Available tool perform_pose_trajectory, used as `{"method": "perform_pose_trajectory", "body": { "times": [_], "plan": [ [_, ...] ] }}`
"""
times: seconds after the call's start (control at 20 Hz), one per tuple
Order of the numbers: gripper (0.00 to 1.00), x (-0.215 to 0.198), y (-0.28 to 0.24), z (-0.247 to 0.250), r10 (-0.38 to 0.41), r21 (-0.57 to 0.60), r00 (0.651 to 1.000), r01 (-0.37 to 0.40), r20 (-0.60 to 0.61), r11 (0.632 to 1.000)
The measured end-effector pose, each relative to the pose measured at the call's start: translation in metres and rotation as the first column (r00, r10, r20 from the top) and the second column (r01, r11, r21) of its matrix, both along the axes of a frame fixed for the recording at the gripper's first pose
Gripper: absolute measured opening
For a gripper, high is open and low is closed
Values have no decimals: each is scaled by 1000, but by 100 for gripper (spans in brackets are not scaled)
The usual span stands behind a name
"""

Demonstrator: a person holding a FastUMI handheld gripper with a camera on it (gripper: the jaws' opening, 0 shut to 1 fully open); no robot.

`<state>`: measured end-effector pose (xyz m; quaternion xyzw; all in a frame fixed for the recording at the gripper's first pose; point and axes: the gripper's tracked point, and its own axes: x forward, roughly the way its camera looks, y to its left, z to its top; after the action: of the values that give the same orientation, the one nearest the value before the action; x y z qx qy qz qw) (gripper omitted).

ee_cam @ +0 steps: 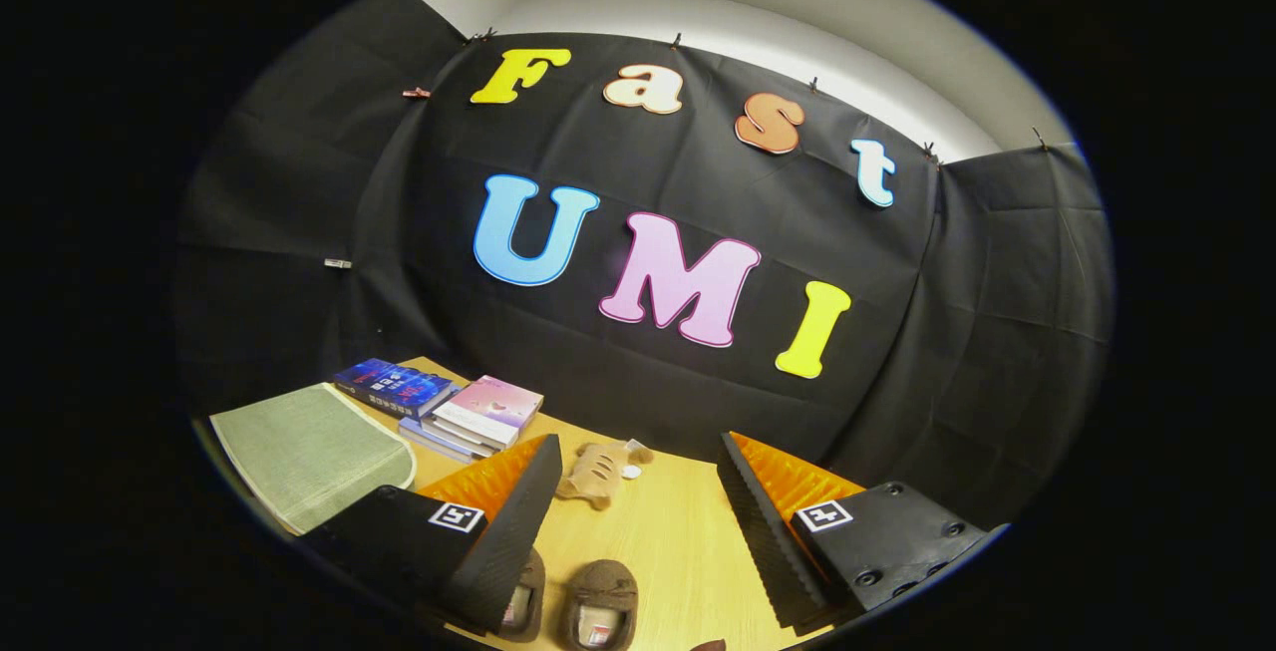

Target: Open the storage box then place both shoes into the box .Put the left shoe in first, then the right shoe, with the right side of both shoes facing outward in a uniform manner.

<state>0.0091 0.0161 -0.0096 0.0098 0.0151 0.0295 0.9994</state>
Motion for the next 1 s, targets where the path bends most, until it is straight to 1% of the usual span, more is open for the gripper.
{"method": "perform_pose_trajectory", "body": {
  "times": [0.1, 0.2, 0.3, 0.35, 0.45, 0.5, 0.55, 0.6, 0.65, 0.7, 0.75, 0.8, 0.85, 0.9, 1.0],
  "plan": [
    [97, 1, 16, -2, 67, 36, 998, -67, -9, 997],
    [97, -1, 39, 1, 169, 101, 986, -168, -1, 981],
    [97, -6, 68, 3, 293, 178, 956, -290, 9, 940],
    [97, -9, 82, 3, 356, 219, 934, -350, 16, 911],
    [97, -19, 110, 5, 482, 294, 875, -473, 43, 831],
    [97, -24, 123, 3, 541, 329, 840, -526, 52, 784],
    [97, -29, 135, -1, 600, 373, 799, -573, 54, 730],
    [98, -34, 148, -10, 651, 427, 758, -603, 43, 674],
    [99, -39, 159, -19, 696, 491, 718, -616, 27, 616],
    [99, -44, 169, -27, 738, 567, 675, -612, 10, 552],
    [98, -47, 177, -32, 771, 628, 637, -600, 0, 496],
    [98, -49, 185, -37, 802, 690, 597, -580, -2, 433],
    [98, -51, 193, -44, 828, 745, 560, -548, -9, 379],
    [98, -51, 199, -55, 847, 787, 531, -515, -19, 340],
    [98, -51, 210, -75, 875, 837, 483, -467, -31, 287]
  ]
}}
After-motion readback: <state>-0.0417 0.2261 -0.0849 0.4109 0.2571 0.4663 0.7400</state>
